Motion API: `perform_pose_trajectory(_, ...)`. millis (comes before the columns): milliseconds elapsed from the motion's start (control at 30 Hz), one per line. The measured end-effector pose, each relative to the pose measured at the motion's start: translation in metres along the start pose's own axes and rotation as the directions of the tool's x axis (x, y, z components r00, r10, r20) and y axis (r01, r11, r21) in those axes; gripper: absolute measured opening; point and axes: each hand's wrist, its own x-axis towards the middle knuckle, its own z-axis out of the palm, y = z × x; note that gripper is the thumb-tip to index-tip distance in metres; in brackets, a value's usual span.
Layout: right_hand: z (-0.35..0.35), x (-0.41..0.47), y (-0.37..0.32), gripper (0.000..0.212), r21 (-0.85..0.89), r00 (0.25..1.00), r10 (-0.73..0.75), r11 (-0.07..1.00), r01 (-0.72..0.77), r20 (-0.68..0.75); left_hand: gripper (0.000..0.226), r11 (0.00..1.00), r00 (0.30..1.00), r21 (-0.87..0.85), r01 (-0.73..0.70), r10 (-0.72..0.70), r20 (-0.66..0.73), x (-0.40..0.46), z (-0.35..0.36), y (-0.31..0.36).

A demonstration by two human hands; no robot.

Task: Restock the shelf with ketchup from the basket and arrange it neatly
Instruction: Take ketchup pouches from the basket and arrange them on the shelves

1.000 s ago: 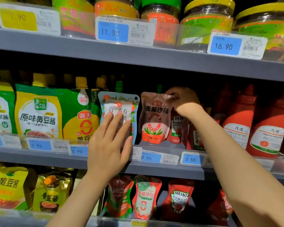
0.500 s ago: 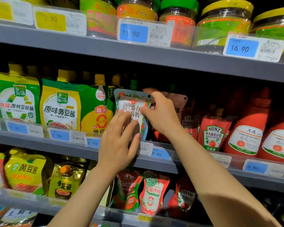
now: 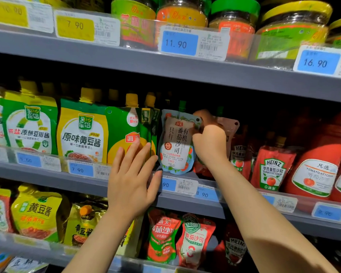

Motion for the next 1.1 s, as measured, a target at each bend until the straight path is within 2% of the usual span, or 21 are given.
perform_pose_trajectory(33,0.001,-0.001,-0.002,0.026,0.016,1.0,-0.023,1.0,0.023,0.003,0.041,1.0,1.0,0.001,-0.008,0.008,0.005,0.0,0.0,0.0)
perform_pose_trajectory(67,0.001,-0.002,-0.003,0.04,0.009,0.999,-0.045,0.999,0.045,0.009,0.041,1.0,1.0,0.0,-0.015,0.015,0.012,0.0,-0.001,0.0)
perform_pose_trajectory(133,-0.001,-0.003,-0.004,0.054,-0.11,0.995,-0.097,0.989,0.098,0.018,0.04,1.0,0.999,0.002,-0.024,0.023,0.035,0.0,-0.003,0.0)
perform_pose_trajectory(200,-0.005,-0.007,-0.002,0.046,-0.255,0.989,-0.145,0.957,0.141,0.002,0.041,0.998,0.996,0.014,-0.055,0.054,0.069,0.001,-0.006,-0.001)
perform_pose_trajectory(267,-0.009,-0.02,0.006,0.036,-0.313,0.957,-0.284,0.916,0.252,-0.06,0.044,0.985,0.978,0.031,-0.167,0.162,0.128,0.008,-0.01,-0.005)
perform_pose_trajectory(333,-0.007,-0.035,0.019,0.043,-0.34,0.893,-0.449,0.844,0.414,-0.027,0.053,0.94,0.919,0.061,-0.336,0.313,0.24,0.024,-0.014,-0.012)
perform_pose_trajectory(367,-0.006,-0.039,0.024,0.047,-0.332,0.877,-0.48,0.825,0.458,0.018,0.058,0.909,0.878,0.075,-0.411,0.372,0.301,0.034,-0.015,-0.015)
perform_pose_trajectory(433,-0.004,-0.038,0.027,0.051,-0.28,0.916,-0.382,0.872,0.401,0.124,0.069,0.861,0.812,0.087,-0.501,0.433,0.392,0.05,-0.015,-0.021)
perform_pose_trajectory(533,0.001,-0.031,0.025,0.055,-0.197,0.945,-0.218,0.943,0.268,0.243,0.082,0.821,0.752,0.086,-0.564,0.468,0.465,0.059,-0.015,-0.03)
perform_pose_trajectory(633,0.005,-0.034,0.023,0.052,-0.177,0.932,-0.178,0.954,0.242,0.316,0.086,0.823,0.754,0.082,-0.563,0.471,0.458,0.057,-0.015,-0.035)
perform_pose_trajectory(733,0.003,-0.033,0.019,0.047,-0.2,0.881,-0.256,0.913,0.356,0.398,0.084,0.835,0.779,0.08,-0.545,0.468,0.418,0.056,-0.013,-0.035)
perform_pose_trajectory(800,0.002,-0.029,0.015,0.04,-0.24,0.807,-0.317,0.844,0.48,0.498,0.081,0.834,0.784,0.071,-0.547,0.48,0.394,0.055,-0.012,-0.036)
perform_pose_trajectory(833,0.001,-0.026,0.013,0.037,-0.281,0.766,-0.363,0.777,0.563,0.531,0.078,0.833,0.786,0.067,-0.549,0.487,0.38,0.054,-0.012,-0.036)
perform_pose_trajectory(900,-0.001,-0.021,0.008,0.035,-0.393,0.653,-0.528,0.527,0.753,0.543,0.074,0.834,0.793,0.062,-0.548,0.495,0.354,0.052,-0.011,-0.037)
perform_pose_trajectory(933,-0.002,-0.018,0.008,0.038,-0.441,0.583,-0.594,0.384,0.811,0.554,0.073,0.836,0.798,0.06,-0.545,0.496,0.343,0.05,-0.01,-0.037)
perform_pose_trajectory(967,-0.003,-0.014,0.01,0.045,-0.486,0.548,-0.597,0.281,0.827,0.586,0.073,0.839,0.803,0.058,-0.541,0.494,0.334,0.049,-0.009,-0.037)
perform_pose_trajectory(1000,-0.004,-0.011,0.013,0.054,-0.513,0.54,-0.592,0.236,0.826,0.598,0.073,0.842,0.808,0.058,-0.536,0.492,0.325,0.049,-0.009,-0.037)
perform_pose_trajectory(1067,-0.003,-0.004,0.02,0.071,-0.51,0.54,-0.588,0.237,0.826,0.601,0.073,0.847,0.817,0.061,-0.528,0.486,0.31,0.048,-0.008,-0.038)
perform_pose_trajectory(1100,-0.002,-0.002,0.024,0.073,-0.506,0.54,-0.576,0.238,0.829,0.614,0.073,0.849,0.82,0.062,-0.525,0.485,0.305,0.048,-0.008,-0.038)
